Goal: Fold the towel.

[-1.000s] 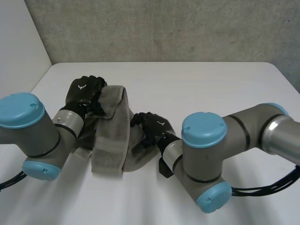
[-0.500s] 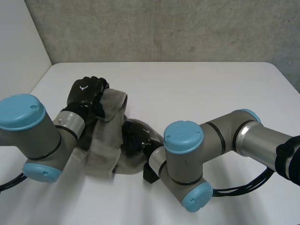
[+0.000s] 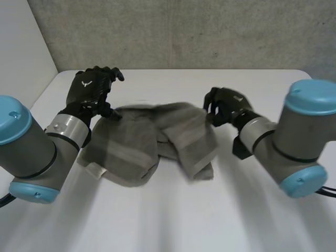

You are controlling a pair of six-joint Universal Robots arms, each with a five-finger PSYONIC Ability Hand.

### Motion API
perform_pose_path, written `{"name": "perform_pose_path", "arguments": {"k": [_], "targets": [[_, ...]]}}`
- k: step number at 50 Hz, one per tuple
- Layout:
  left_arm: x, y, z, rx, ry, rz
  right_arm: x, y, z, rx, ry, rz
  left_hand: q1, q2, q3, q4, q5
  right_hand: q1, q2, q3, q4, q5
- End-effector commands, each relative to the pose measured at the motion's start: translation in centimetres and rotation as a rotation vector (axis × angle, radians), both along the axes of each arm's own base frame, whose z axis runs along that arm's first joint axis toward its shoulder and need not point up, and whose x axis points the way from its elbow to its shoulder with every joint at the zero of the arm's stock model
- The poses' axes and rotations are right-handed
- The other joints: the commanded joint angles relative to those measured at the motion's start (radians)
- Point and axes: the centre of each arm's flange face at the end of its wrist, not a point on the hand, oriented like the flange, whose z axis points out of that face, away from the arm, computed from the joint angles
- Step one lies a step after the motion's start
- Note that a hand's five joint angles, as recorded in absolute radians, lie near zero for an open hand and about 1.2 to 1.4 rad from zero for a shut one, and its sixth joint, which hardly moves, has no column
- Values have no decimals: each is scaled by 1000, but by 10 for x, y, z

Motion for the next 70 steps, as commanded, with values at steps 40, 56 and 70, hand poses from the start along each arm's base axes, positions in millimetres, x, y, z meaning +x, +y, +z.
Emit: {"name": "perform_pose_path", "arguments": {"k": [40, 56, 70], "targets": [[-2, -44, -71, 59, -277, 108, -103, 4, -20, -219, 754, 6, -109, -98, -93, -112, -253, -590, -563, -569, -580, -593], [9, -54, -67, 124, -276, 126, -78, -21, 14, -60, 292, -27, -106, -95, -90, -109, -250, -966, -940, -946, -956, -970], [0, -70, -78, 180, -254, 27, -21, -14, -13, 210, 234, 193, -106, -95, -90, -109, -250, -999, -972, -978, -989, -1002]]}}
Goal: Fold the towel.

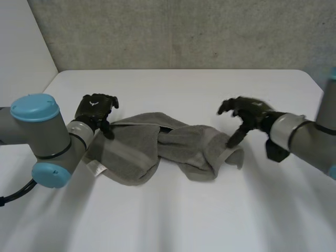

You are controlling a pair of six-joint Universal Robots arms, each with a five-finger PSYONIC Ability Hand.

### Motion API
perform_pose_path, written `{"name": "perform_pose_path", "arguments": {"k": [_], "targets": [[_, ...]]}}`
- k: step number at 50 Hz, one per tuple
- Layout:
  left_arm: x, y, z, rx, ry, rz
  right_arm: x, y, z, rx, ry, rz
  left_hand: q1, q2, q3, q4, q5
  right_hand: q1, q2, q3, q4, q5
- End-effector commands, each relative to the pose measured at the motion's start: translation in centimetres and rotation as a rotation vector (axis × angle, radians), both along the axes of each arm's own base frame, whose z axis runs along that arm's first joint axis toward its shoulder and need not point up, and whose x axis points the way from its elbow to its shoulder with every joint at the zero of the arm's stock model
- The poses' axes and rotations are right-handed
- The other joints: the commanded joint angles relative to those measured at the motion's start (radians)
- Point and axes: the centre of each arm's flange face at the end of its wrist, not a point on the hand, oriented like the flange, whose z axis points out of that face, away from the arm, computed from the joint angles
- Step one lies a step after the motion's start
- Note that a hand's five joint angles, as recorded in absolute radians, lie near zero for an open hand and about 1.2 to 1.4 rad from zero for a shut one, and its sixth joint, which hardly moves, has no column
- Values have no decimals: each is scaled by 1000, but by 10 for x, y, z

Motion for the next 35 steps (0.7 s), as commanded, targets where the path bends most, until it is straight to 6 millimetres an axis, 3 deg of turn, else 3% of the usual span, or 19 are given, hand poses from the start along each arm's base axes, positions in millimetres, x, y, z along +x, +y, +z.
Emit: {"name": "perform_pose_path", "arguments": {"k": [1, 9, 10, 11, 13, 14, 16, 18, 22, 24, 25, 27, 28, 30, 31, 33, 34, 35], "targets": [[-6, -10, -6, 22, 3, -36, 23, 2, -15, 126, -20, 56, -100, -94, -87, -109, -246, -83, -98, -89, -82, -44], [-9, -18, -21, 43, -10, -44, 27, 7, -29, 204, -26, 80, 73, 79, 87, 64, -73, 58, 43, 52, 59, 97], [-9, -19, -23, 50, -15, -44, 26, 7, -31, 211, -17, 79, 178, 184, 191, 168, 32, 247, 232, 241, 248, 286], [-9, -19, -23, 51, -15, -44, 26, 7, -31, 211, -17, 79, 179, 185, 192, 170, 33, 249, 234, 243, 250, 288], [-9, -19, -26, 60, -23, -45, 25, 5, -34, 182, 22, 89, 474, 480, 487, 465, 328, 643, 628, 637, 644, 682], [-9, -19, -26, 60, -23, -45, 25, 5, -34, 182, 22, 89, 476, 481, 489, 466, 329, 645, 630, 639, 646, 684], [-9, -19, -26, 58, -31, -48, 24, 0, -32, 96, 96, 104, 695, 701, 708, 685, 548, 963, 948, 957, 964, 1002], [-10, -19, -23, 45, -41, -51, 23, -4, -29, 50, 135, 97, 806, 812, 819, 796, 660, 964, 949, 958, 965, 1003], [-11, -22, -12, -9, -74, -55, 20, -19, -15, -74, 208, 50, 807, 813, 820, 797, 661, 964, 949, 958, 965, 1003], [-15, -29, 19, -104, -72, -52, 21, -39, 9, -254, 230, -6, 807, 813, 820, 797, 661, 964, 949, 958, 965, 1003], [-15, -29, 19, -104, -72, -52, 21, -39, 9, -255, 230, -7, 807, 813, 820, 797, 661, 964, 949, 958, 965, 1003], [-19, -33, 62, -218, -29, -50, 24, -55, 44, -489, 218, -67, 807, 813, 820, 797, 661, 964, 949, 958, 965, 1003], [-19, -33, 62, -218, -29, -50, 24, -55, 44, -490, 218, -67, 807, 813, 820, 797, 661, 964, 949, 958, 965, 1003], [-22, -31, 113, -368, 59, -47, 24, -55, 94, -764, 159, -124, 807, 813, 820, 797, 661, 964, 949, 958, 965, 1003], [-22, -31, 113, -369, 59, -47, 24, -55, 95, -766, 158, -124, 807, 813, 820, 797, 661, 964, 949, 958, 965, 1003], [-18, -24, 161, -516, 191, -38, 20, -44, 131, -976, 82, -166, 807, 813, 820, 797, 661, 964, 949, 958, 965, 1003], [-18, -24, 162, -517, 191, -38, 20, -44, 131, -977, 82, -166, 807, 813, 820, 797, 661, 964, 949, 958, 965, 1003], [-13, -21, 179, -564, 251, -33, 18, -38, 141, -1035, 57, -176, 807, 813, 820, 797, 661, 964, 949, 958, 965, 1003]]}}
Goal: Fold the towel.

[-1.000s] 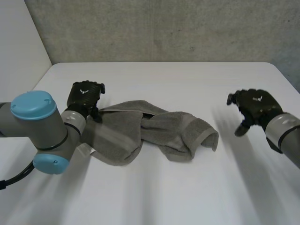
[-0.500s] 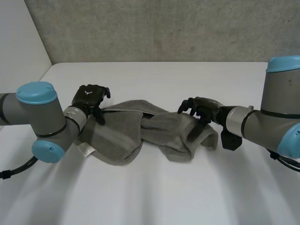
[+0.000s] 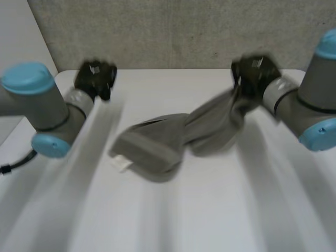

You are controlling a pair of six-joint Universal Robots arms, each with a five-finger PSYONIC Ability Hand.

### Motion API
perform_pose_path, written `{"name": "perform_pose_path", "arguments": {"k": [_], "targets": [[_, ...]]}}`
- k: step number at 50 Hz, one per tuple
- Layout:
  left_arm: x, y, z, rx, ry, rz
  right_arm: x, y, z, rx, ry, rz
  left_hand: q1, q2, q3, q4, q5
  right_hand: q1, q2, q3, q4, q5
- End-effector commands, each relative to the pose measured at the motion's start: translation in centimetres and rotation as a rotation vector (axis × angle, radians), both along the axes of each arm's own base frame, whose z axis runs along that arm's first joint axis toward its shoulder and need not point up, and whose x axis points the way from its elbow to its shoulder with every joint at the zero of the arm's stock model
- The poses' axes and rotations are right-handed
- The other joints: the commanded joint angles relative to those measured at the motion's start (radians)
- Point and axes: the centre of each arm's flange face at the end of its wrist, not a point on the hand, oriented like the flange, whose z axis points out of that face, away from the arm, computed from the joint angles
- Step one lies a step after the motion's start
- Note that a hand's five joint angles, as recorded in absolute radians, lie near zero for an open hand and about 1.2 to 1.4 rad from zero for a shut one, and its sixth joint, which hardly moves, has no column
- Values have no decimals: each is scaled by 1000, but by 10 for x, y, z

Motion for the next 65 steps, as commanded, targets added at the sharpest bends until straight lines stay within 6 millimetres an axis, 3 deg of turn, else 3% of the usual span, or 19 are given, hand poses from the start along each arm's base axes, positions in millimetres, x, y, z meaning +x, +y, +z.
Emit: {"name": "perform_pose_path", "arguments": {"k": [1, 3, 9, 11, 12, 14, 15, 17, 22, 26, 34, 37, 39, 42, 44, 45, 47, 58, 65], "targets": [[6, 12, 104, -298, 253, -20, -6, 16, 84, -485, -130, -15, -64, -120, -144, -123, -275, 81, 88, 85, 63, 63], [12, 20, 120, -334, 322, -41, -2, 29, 81, -462, -116, 27, -64, -120, -144, -123, -275, 81, 88, 85, 63, 63], [11, 25, 108, -282, 311, -58, 10, 47, 57, -314, -55, 119, -64, -120, -144, -123, -275, 81, 88, 85, 63, 63], [8, 30, 80, -166, 272, -72, 11, 55, 38, -205, -11, 150, -78, -134, -158, -137, -289, 81, 88, 85, 63, 63], [8, 30, 80, -165, 271, -72, 11, 55, 38, -205, -11, 151, -78, -134, -158, -137, -289, 81, 88, 85, 63, 63], [3, 34, 37, -8, 222, -98, 12, 61, 16, -125, 45, 164, -341, -397, -421, -400, -552, 81, 88, 85, 63, 63], [3, 34, 37, -8, 221, -98, 12, 61, 16, -125, 45, 164, -342, -399, -422, -401, -554, 81, 88, 85, 63, 63], [1, 41, 1, 123, 187, -111, 14, 66, 0, -97, 94, 176, -611, -667, -691, -670, -823, 81, 88, 85, 63, 63], [-7, 54, -37, 247, 155, -127, 16, 74, -6, -98, 133, 184, -841, -897, -921, -899, -1052, 81, 88, 85, 63, 63], [-11, 59, -48, 280, 147, -137, 18, 77, -5, -102, 139, 185, -1000, -1056, -1080, -1059, -1211, 81, 88, 85, 63, 63], [-13, 63, -51, 289, 147, -141, 26, 90, 18, -153, 107, 211, -1147, -1203, -1227, -1206, -1358, 81, 88, 85, 63, 63], [-14, 63, -52, 296, 155, -142, 37, 107, 41, -217, 78, 250, -1158, -1215, -1239, -1217, -1370, 81, 88, 85, 63, 63], [-18, 67, -52, 312, 180, -153, 46, 133, 76, -303, 25, 296, -1158, -1215, -1239, -1217, -1370, 81, 88, 85, 63, 63], [-19, 68, -52, 325, 197, -156, 46, 144, 96, -346, -13, 308, -1161, -1218, -1241, -1220, -1373, 81, 88, 85, 63, 63], [-21, 70, -51, 345, 233, -161, 42, 167, 133, -405, -113, 335, -1167, -1223, -1247, -1226, -1379, 81, 88, 85, 63, 63], [-21, 70, -51, 345, 233, -161, 42, 167, 134, -405, -114, 335, -1167, -1224, -1247, -1226, -1379, 81, 88, 85, 63, 63], [-24, 73, -49, 369, 275, -171, 31, 179, 158, -421, -209, 343, -1208, -1264, -1288, -1267, -1419, 81, 88, 85, 63, 63], [-37, 87, -53, 505, 437, -217, 24, 181, 155, -371, -255, 307, -1220, -1276, -1300, -1279, -1431, 81, 88, 85, 63, 63], [-62, 116, -74, 651, 462, -338, 24, 178, 143, -354, -214, 285, -1176, -1233, -1256, -1235, -1388, 81, 88, 85, 63, 63]]}}
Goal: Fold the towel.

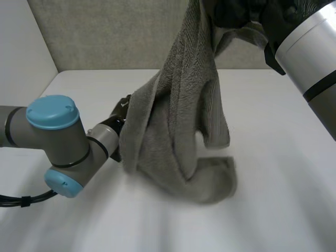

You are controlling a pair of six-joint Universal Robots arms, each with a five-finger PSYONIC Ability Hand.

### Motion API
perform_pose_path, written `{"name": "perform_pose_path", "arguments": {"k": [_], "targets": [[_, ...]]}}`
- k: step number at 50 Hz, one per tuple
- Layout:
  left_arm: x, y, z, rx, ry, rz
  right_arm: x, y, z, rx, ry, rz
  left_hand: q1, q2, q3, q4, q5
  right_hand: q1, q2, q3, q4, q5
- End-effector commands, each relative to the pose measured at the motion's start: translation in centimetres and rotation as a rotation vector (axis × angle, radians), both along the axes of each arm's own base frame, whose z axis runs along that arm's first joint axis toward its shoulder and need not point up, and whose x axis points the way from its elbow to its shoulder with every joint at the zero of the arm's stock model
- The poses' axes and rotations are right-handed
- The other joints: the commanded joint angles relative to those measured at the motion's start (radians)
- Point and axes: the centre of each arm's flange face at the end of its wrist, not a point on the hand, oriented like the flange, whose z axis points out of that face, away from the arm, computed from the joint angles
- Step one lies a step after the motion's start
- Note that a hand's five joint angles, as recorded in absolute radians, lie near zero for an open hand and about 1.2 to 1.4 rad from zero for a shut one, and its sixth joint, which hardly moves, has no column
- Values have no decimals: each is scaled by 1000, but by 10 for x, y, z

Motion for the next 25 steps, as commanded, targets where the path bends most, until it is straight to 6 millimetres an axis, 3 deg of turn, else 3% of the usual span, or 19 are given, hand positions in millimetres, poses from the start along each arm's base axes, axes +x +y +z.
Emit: {"name": "perform_pose_path", "arguments": {"k": [1, 4, 8, 9, 13, 16, 18, 19, 21, 22, 23, 24, 25], "targets": [[-22, 26, -19, 111, 39, -124, 1, -4, -13, 12, 43, -31, -49, -34, -30, -55, -182, 70, 88, 65, 52, 63], [-33, 40, -30, 148, 36, -188, 1, -5, -16, -16, 77, -55, 27, 43, 47, 21, -105, 70, 88, 65, 52, 63], [-41, 60, -43, 196, 2, -255, -1, -9, -20, -61, 133, -123, 340, 356, 360, 334, 207, 70, 88, 65, 52, 63], [-41, 60, -43, 197, 2, -255, -1, -9, -20, -61, 133, -123, 341, 357, 361, 335, 209, 70, 88, 65, 52, 63], [-38, 60, -41, 197, -17, -254, -2, -11, -29, -78, 194, -164, 754, 769, 773, 747, 621, 70, 88, 65, 52, 63], [-27, 38, -21, 137, 3, -197, -4, -17, -33, -96, 227, -203, 1063, 1078, 1082, 1056, 930, 70, 88, 65, 52, 63], [-21, 27, -12, 110, 14, -166, -20, -52, -46, -77, 283, -334, 1063, 1079, 1083, 1057, 931, 70, 88, 65, 52, 63], [-21, 27, -12, 110, 14, -166, -21, -52, -46, -77, 283, -335, 1063, 1079, 1083, 1057, 931, 70, 88, 65, 52, 63], [-11, 8, 10, 41, 40, -121, -30, -79, -63, -41, 337, -416, 1063, 1079, 1083, 1057, 931, 70, 88, 65, 52, 63], [-11, 8, 10, 41, 40, -121, -30, -79, -63, -41, 337, -417, 1063, 1079, 1083, 1057, 931, 70, 88, 65, 52, 63], [-8, 2, 19, 14, 48, -102, -32, -87, -70, -28, 360, -437, 866, 881, 885, 860, 733, 70, 88, 65, 52, 63], [-3, -5, 25, -10, 46, -78, -31, -91, -77, -19, 383, -447, 431, 446, 450, 425, 298, 70, 88, 65, 52, 63], [-3, -5, 25, -10, 46, -78, -31, -91, -77, -19, 383, -447, 427, 442, 446, 420, 294, 70, 88, 65, 52, 63]]}}
